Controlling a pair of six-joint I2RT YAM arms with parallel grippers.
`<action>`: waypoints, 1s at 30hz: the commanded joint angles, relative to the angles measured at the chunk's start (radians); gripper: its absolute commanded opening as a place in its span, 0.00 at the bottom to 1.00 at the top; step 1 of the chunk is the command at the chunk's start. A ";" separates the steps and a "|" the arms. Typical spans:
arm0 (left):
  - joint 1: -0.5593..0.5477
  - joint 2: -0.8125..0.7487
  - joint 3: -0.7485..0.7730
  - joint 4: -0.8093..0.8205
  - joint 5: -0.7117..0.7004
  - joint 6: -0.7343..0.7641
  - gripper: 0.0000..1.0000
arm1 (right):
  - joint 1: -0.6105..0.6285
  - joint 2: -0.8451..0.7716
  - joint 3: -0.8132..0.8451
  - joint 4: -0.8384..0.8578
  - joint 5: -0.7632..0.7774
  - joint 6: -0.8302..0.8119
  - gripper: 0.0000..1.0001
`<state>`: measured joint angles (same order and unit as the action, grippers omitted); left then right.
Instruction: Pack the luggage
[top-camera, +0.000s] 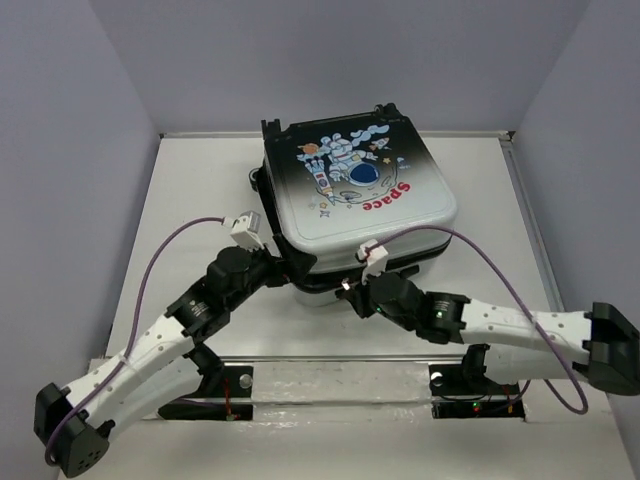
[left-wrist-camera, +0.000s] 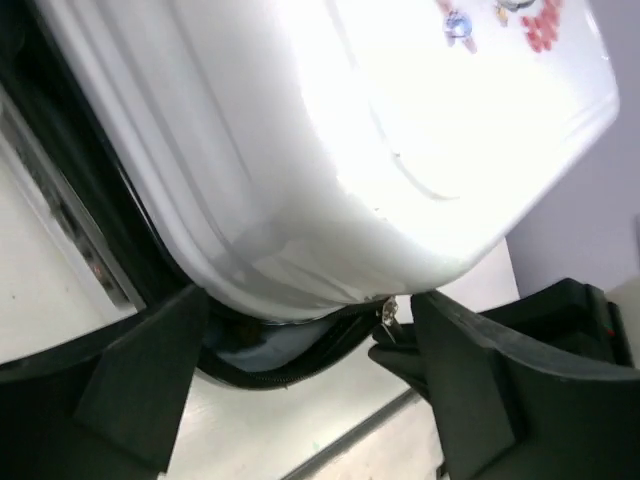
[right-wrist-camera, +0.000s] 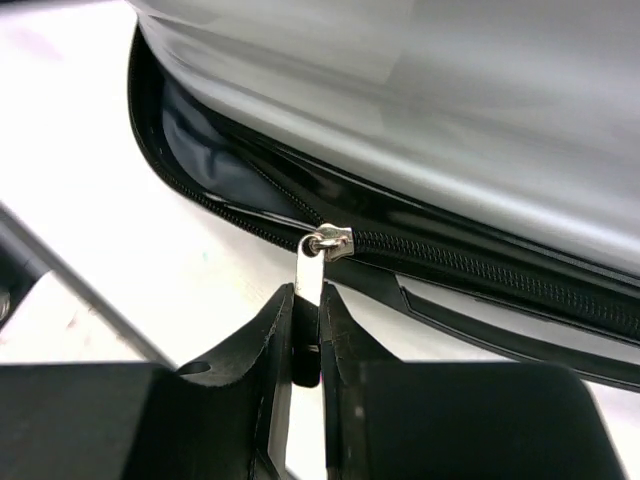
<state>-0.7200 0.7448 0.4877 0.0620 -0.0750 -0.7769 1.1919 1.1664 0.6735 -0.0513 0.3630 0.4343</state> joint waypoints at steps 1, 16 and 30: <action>0.044 -0.022 0.253 -0.059 -0.221 0.113 0.99 | 0.109 -0.290 -0.086 -0.166 -0.190 0.133 0.07; 0.471 0.738 0.767 0.035 0.303 0.099 0.99 | 0.089 -0.510 -0.025 -0.581 0.192 0.262 0.53; 0.495 1.071 0.954 0.156 0.412 -0.028 0.92 | -0.043 -0.484 -0.066 -0.548 0.109 0.242 0.61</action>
<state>-0.2211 1.7916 1.3876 0.1104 0.2379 -0.7433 1.1652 0.6674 0.6189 -0.6132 0.4831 0.6743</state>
